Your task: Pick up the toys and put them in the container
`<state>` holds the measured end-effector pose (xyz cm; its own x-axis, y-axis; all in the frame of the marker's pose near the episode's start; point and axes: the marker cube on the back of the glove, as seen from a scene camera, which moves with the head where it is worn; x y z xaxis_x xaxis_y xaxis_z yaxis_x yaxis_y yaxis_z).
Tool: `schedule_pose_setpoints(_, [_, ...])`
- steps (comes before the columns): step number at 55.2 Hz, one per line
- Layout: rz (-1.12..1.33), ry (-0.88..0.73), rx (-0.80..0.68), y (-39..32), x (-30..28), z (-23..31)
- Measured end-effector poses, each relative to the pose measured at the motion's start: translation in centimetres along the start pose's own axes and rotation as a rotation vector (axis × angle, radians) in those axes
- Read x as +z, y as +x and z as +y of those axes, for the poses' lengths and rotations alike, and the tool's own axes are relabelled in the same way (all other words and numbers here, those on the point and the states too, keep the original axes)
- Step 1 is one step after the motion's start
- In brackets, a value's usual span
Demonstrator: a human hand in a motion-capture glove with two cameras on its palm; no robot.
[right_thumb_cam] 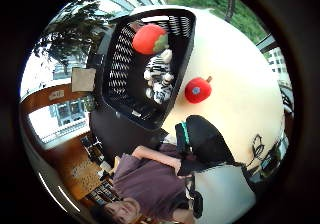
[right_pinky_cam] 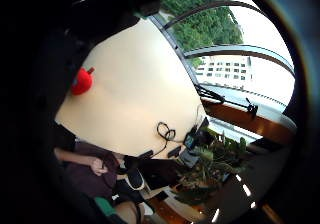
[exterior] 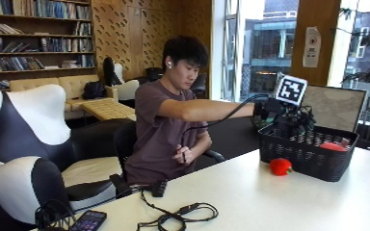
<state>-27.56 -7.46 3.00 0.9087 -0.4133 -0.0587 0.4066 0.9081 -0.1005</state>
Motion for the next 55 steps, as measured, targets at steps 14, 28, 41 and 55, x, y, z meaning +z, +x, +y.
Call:
schedule_pose_setpoints(14, [-0.109,-0.065,-0.004,-2.6,13.1,-4.1])
schedule_pose_setpoints(28, [-0.177,-0.070,-0.028,-3.7,21.1,-5.9])
schedule_pose_setpoints(41, [-0.175,0.096,-0.026,-2.1,20.0,-6.4])
schedule_pose_setpoints(55, [-0.118,0.168,0.067,-0.4,6.5,-4.5])
